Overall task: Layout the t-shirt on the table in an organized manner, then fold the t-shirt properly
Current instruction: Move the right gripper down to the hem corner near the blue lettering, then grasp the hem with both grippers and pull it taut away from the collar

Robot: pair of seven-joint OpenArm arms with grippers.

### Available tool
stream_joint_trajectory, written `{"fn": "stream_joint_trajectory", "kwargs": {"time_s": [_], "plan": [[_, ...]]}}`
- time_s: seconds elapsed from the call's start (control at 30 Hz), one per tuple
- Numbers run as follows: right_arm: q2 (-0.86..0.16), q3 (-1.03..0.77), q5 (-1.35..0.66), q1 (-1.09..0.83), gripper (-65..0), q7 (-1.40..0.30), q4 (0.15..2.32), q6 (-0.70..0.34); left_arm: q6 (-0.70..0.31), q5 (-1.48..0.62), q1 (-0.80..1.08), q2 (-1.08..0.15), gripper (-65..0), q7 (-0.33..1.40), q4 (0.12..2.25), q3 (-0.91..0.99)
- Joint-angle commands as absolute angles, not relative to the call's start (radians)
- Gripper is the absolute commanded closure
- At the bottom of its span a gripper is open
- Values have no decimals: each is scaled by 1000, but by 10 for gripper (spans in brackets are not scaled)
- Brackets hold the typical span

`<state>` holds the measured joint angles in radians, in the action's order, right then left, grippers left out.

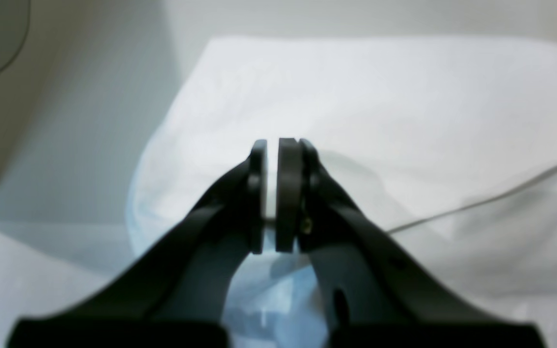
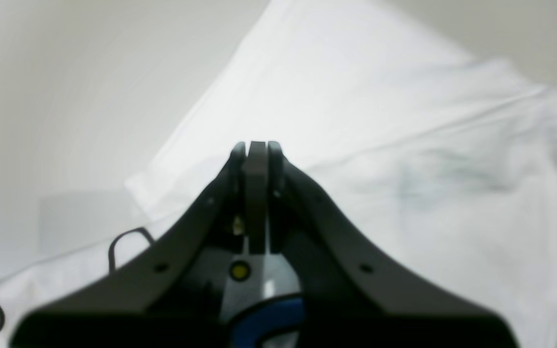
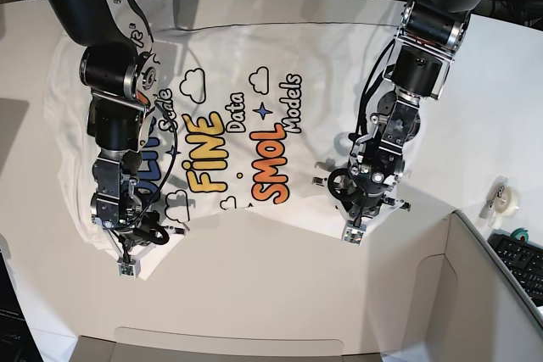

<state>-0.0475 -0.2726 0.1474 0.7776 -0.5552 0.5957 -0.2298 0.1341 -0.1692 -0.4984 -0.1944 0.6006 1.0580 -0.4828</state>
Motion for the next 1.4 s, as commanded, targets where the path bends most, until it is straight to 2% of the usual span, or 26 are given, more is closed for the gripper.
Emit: {"fn": "stream_joint_trajectory", "kwargs": {"time_s": [0.0,0.2,0.43,0.53,0.63,0.83,1.0,1.17,1.37], "plan": [[-74,-265,147,826,0,-507,610,-229,137,-163,-533,-196,-26,576,1067,-478],[-96,-214,147,822,0,-438,568,-222,137,-163,-533,-196,-27,572,1053,-479],[-133,-216,147,880,0,-232,338,-222,137,-165,-519,-191,-27,568,1053,-479],[-134,-216,147,906,0,-160,266,-170,137,-165,-519,-191,-27,568,1053,-481],[-134,-214,147,929,0,-153,246,-133,137,-165,-519,-189,-27,568,1053,-481],[-140,-214,147,940,0,-153,245,-125,137,-165,-518,-194,-28,570,1053,-481],[-189,-213,147,923,0,-153,245,-58,139,-165,-501,-211,-28,567,1003,-473],[-231,-213,147,885,0,-154,243,-53,143,-165,-501,-222,-28,529,914,-472],[-266,-213,147,845,0,-154,243,-48,145,-165,-501,-245,-28,521,906,-470]]}}
